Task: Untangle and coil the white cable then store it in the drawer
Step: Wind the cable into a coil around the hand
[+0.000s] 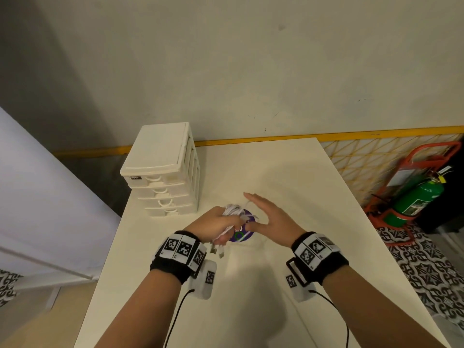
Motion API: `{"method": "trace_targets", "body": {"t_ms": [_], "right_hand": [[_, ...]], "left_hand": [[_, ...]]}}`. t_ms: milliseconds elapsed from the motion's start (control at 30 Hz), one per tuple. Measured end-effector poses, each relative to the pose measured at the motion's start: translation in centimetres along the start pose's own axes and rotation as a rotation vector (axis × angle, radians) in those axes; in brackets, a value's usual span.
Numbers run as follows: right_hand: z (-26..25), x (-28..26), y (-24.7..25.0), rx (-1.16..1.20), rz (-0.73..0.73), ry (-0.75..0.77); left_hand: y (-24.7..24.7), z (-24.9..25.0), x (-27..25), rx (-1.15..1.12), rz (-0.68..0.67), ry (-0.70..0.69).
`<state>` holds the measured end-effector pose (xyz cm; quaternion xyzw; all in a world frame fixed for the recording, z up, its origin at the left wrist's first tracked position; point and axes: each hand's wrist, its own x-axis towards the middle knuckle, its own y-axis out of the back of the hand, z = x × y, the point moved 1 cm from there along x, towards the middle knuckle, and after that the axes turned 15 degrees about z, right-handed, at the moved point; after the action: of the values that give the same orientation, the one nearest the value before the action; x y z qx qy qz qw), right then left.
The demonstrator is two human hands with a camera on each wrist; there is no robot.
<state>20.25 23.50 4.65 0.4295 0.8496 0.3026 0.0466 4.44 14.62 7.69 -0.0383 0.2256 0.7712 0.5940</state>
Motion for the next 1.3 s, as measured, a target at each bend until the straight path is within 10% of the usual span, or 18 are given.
{"method": "trace_targets", "body": {"t_ms": [300, 600, 1000, 1133, 1300], "right_hand": [[0.4, 0.5, -1.4, 0.058, 0.258, -0.062], [1.4, -0.6, -2.9, 0.003, 0.135, -0.133], [-3.5, -1.0, -2.5, -0.473, -0.109, 0.171], [-4.7, -0.2, -2.0, -0.587, -0.067, 0.414], [-5.4, 0.1, -0.5, -0.474, 0.1, 0.627]], "left_hand": [[-0.3, 3.2, -0.8, -0.608, -0.141, -0.143], [1.3, 6.8, -0.4, -0.999, 0.019, -0.351], [1.5, 5.8, 1.1, -0.306, 0.758, -0.551], [0.5, 3.5, 2.1, 0.113, 0.744, -0.506], [0.4, 3.0, 2.8, 0.264, 0.421, -0.387]]}}
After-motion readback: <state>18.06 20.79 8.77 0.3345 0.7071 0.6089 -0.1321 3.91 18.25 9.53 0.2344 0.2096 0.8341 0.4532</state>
